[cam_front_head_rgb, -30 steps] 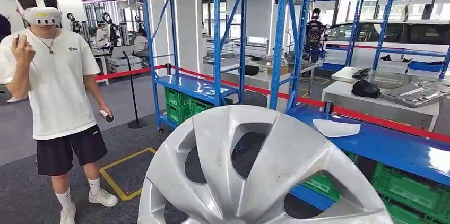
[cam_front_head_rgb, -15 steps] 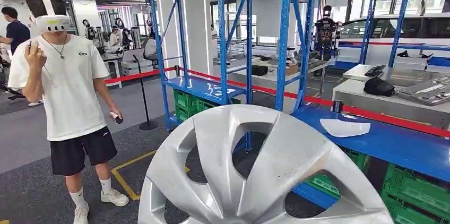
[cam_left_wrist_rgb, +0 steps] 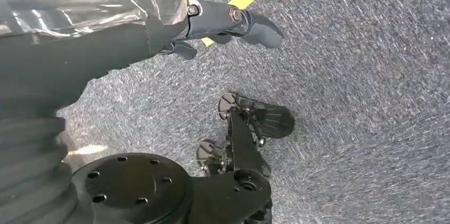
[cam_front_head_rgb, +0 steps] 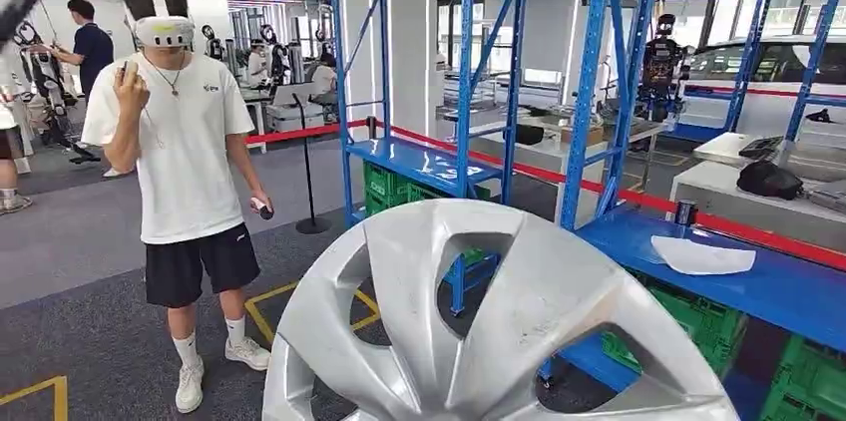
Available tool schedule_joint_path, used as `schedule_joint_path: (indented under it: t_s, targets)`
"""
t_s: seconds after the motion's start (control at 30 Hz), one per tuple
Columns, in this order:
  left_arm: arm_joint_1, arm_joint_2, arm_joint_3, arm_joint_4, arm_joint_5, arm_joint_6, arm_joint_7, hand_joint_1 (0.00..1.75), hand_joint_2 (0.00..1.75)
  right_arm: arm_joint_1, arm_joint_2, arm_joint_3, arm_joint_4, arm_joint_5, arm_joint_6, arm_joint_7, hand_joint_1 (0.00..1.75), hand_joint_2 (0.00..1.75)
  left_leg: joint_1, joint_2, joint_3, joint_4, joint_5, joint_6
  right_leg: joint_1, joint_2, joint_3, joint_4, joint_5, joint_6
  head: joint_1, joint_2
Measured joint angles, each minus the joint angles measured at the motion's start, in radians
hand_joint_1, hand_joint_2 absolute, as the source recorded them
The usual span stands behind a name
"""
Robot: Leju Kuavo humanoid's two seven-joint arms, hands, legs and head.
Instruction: Take the parts from the cabinet and place them on the table.
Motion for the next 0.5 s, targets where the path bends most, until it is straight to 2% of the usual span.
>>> schedule_joint_path:
  t_s: [0.03, 0.07, 0.1, 0.13, 0.2, 0.23, 0.27, 0.3, 0.33, 0.37, 0.4, 0.43, 0.47, 0.5]
  targets:
    - [0.000, -0.002, 0.001, 0.000, -0.001, 0.000, 0.000, 0.00, 1.75, 0.000, 0.000, 0.000, 0.000, 0.000, 0.000, 0.000, 1.75, 1.75, 0.001, -0.008, 0.000, 0.004, -0.002, -0.003, -0.004, 0.003, 0.047, -0.096, 0.039, 0.009, 0.000, 0.000]
    - [0.000, -0.003, 0.003, 0.000, -0.003, 0.000, 0.000, 0.00, 1.75, 0.000, 0.000, 0.000, 0.000, 0.000, 0.000, 0.000, 1.75, 1.75, 0.001, -0.016, -0.002, 0.011, -0.006, -0.009, -0.011, 0.024, 0.092, -0.191, 0.070, 0.015, 0.001, 0.000]
    - [0.000, -0.003, 0.005, 0.000, -0.003, 0.000, 0.000, 0.00, 1.75, 0.001, 0.000, 0.000, 0.000, 0.001, 0.000, 0.000, 1.75, 1.75, -0.006, -0.022, -0.008, 0.020, -0.011, -0.017, -0.004, 0.029, 0.100, -0.205, 0.068, 0.001, 0.001, 0.000]
    - [0.001, -0.003, 0.006, 0.000, -0.004, 0.000, 0.000, 0.00, 1.75, 0.000, 0.000, 0.000, -0.001, 0.001, 0.000, 0.000, 1.75, 1.75, -0.005, -0.026, -0.011, 0.020, -0.010, -0.021, -0.006, 0.022, 0.100, -0.205, 0.072, -0.009, 0.000, 0.000]
    - [0.004, -0.003, 0.007, 0.000, -0.004, 0.000, 0.000, 0.00, 1.75, 0.000, 0.000, 0.000, -0.001, 0.001, 0.000, 0.000, 1.75, 1.75, 0.001, -0.028, -0.013, 0.017, -0.006, -0.031, 0.002, 0.019, 0.099, -0.204, 0.073, -0.023, -0.001, 0.000]
    - [0.004, -0.003, 0.007, 0.000, -0.004, 0.000, 0.000, 0.00, 1.75, -0.001, 0.000, 0.000, -0.001, 0.001, 0.000, 0.000, 1.75, 1.75, 0.002, -0.031, -0.015, 0.018, -0.009, -0.036, -0.004, 0.014, 0.100, -0.208, 0.077, -0.030, -0.001, 0.000]
    - [0.005, -0.003, 0.007, 0.000, -0.005, 0.000, 0.000, 0.00, 1.75, -0.002, 0.000, 0.000, -0.001, 0.001, 0.000, 0.000, 1.75, 1.75, 0.004, -0.011, -0.024, 0.034, -0.020, -0.041, -0.007, 0.010, 0.102, -0.211, 0.078, -0.035, -0.001, 0.000]
    - [0.002, -0.004, 0.007, 0.000, -0.005, 0.000, 0.000, 0.00, 1.75, -0.002, 0.002, 0.000, -0.001, 0.001, 0.000, 0.000, 1.75, 1.75, 0.004, 0.012, -0.043, 0.084, -0.053, -0.046, -0.007, 0.005, 0.103, -0.211, 0.076, -0.042, -0.005, 0.000]
    - [0.001, -0.003, 0.008, 0.000, -0.005, 0.000, 0.000, 0.00, 1.75, -0.002, 0.002, 0.000, -0.001, 0.001, 0.000, -0.001, 1.75, 1.75, 0.007, 0.022, -0.077, 0.156, -0.090, -0.050, -0.005, 0.001, 0.103, -0.211, 0.076, -0.046, -0.006, 0.000]
    - [0.001, -0.003, 0.008, 0.000, -0.006, 0.000, 0.000, 0.00, 1.75, -0.002, 0.002, 0.000, -0.001, 0.001, 0.000, -0.001, 1.75, 1.75, 0.009, 0.027, -0.117, 0.240, -0.128, -0.053, -0.003, -0.004, 0.102, -0.211, 0.075, -0.047, -0.005, 0.000]
    - [0.001, -0.003, 0.008, 0.000, -0.006, 0.000, 0.000, 0.00, 1.75, -0.001, 0.002, 0.000, -0.001, 0.001, 0.000, 0.000, 1.75, 1.75, 0.010, 0.029, -0.152, 0.313, -0.154, -0.055, -0.001, -0.009, 0.101, -0.211, 0.074, -0.048, -0.006, 0.000]
    - [0.002, -0.004, 0.008, 0.000, -0.006, 0.000, 0.000, 0.00, 1.75, 0.000, 0.002, 0.000, -0.001, 0.001, 0.000, 0.000, 1.75, 1.75, 0.011, 0.032, -0.172, 0.351, -0.158, -0.056, 0.000, -0.015, 0.101, -0.211, 0.074, -0.048, -0.006, 0.000]
    - [0.002, -0.005, 0.008, 0.000, -0.006, 0.000, 0.000, 0.00, 1.75, 0.000, 0.002, 0.000, 0.000, 0.001, 0.000, 0.000, 1.75, 1.75, 0.011, 0.033, -0.163, 0.331, -0.139, -0.055, 0.001, -0.021, 0.102, -0.211, 0.074, -0.048, -0.006, 0.000]
    - [0.002, -0.005, 0.008, 0.000, -0.006, 0.000, 0.000, 0.00, 1.75, -0.001, 0.002, 0.000, 0.000, 0.001, 0.000, 0.000, 1.75, 1.75, 0.011, 0.034, -0.134, 0.270, -0.104, -0.053, 0.002, -0.026, 0.103, -0.211, 0.074, -0.048, -0.006, 0.000]
